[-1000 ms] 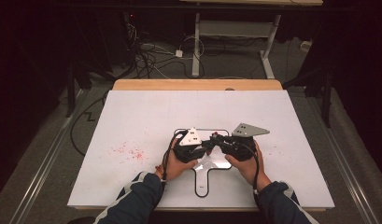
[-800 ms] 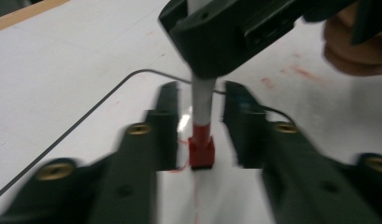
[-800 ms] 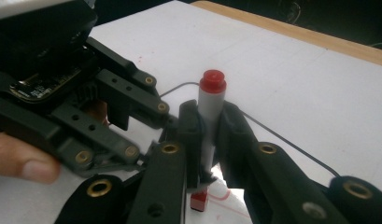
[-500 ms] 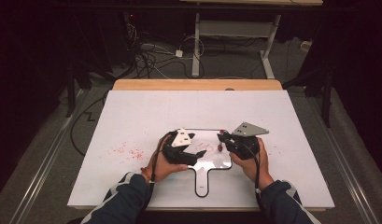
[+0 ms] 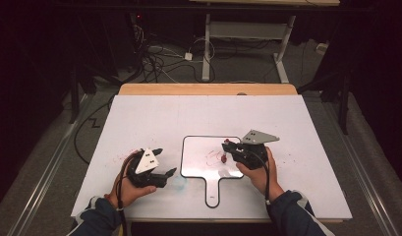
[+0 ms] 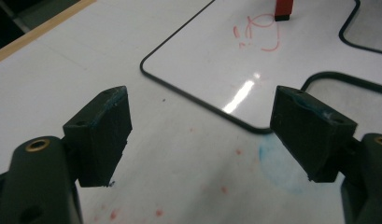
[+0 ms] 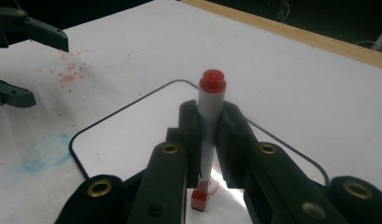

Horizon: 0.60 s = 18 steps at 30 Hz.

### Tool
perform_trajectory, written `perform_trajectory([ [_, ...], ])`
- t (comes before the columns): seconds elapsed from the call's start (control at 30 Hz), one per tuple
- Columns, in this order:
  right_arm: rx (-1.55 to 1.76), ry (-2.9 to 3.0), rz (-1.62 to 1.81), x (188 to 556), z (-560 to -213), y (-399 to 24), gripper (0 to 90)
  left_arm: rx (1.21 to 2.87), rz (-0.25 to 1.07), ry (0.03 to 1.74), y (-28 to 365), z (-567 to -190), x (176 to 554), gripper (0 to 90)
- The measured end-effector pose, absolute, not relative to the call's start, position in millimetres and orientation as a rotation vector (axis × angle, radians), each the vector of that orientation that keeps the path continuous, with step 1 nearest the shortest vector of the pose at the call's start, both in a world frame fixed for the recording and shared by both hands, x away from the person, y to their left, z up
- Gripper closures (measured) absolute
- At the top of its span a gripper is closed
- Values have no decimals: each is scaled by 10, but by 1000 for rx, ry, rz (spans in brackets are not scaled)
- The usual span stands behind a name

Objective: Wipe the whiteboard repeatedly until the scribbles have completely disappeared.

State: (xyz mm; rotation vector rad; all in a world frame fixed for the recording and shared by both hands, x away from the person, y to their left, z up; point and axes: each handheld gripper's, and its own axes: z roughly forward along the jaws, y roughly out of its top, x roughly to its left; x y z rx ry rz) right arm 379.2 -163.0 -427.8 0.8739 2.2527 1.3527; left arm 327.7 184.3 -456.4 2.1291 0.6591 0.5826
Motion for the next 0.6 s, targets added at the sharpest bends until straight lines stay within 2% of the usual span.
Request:
perform_trajectory([
  [0.17,866,2252,1314,3787,-4264,-1560,817,2129,588,710,2024,-4607,3143,193],
  [0.4,942,2202,1258,3855,-4242,-1687,817,2153,582,743,2145,-4677,3044,193],
  [0.6,903,2274,1350,3804,-4265,-1409,817,2161,591,730,2137,-4678,3033,193],
])
